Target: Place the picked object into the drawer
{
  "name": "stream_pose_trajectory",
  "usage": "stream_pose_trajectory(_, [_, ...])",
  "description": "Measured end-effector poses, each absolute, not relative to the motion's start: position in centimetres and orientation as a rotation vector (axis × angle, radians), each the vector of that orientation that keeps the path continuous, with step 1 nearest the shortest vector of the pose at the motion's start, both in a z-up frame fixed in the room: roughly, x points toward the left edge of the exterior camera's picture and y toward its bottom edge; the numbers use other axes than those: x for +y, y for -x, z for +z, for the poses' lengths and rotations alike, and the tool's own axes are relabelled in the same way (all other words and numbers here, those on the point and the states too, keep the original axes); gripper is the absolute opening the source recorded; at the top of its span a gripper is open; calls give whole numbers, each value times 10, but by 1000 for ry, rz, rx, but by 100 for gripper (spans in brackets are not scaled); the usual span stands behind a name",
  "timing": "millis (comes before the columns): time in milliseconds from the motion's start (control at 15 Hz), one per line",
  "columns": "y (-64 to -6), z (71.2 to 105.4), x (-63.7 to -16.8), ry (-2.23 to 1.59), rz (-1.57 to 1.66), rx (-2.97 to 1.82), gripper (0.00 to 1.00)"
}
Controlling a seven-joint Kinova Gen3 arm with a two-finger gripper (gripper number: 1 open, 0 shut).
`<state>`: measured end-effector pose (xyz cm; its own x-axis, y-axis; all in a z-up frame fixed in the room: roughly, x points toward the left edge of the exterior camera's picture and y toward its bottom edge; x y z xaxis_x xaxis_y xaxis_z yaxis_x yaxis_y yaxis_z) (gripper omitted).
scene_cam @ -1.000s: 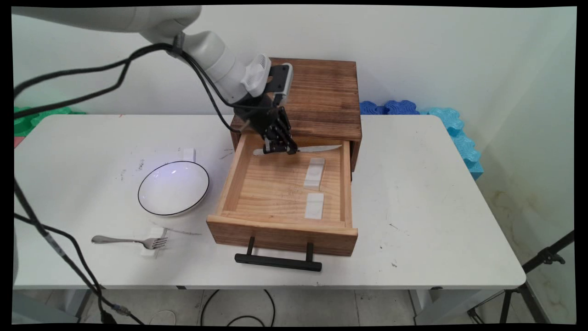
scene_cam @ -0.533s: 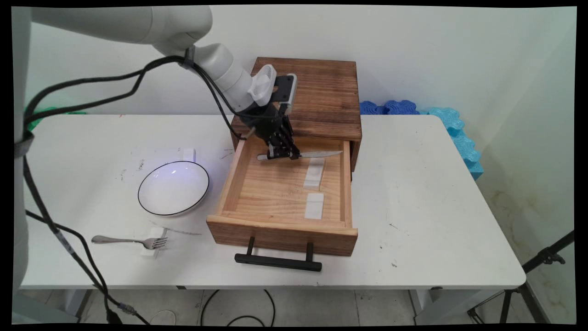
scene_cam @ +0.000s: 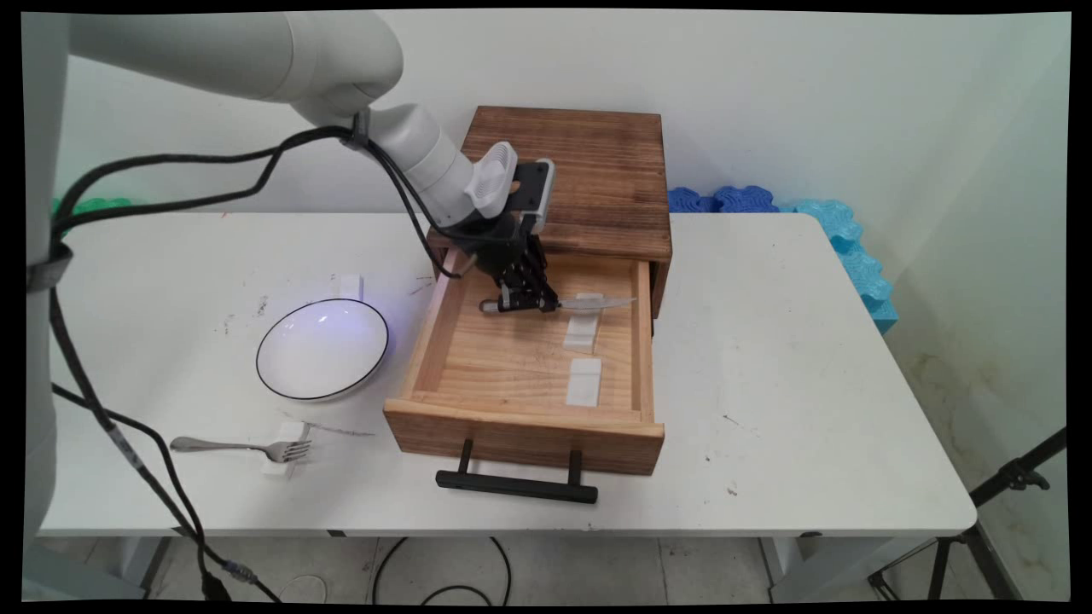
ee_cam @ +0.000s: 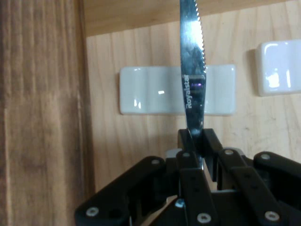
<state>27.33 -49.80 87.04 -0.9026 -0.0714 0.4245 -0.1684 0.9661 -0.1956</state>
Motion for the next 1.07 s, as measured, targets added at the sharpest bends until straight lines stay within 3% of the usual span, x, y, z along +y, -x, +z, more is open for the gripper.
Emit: stream_pose_trajectory(1067, [-268,845,-494,-165,311,-2688,0])
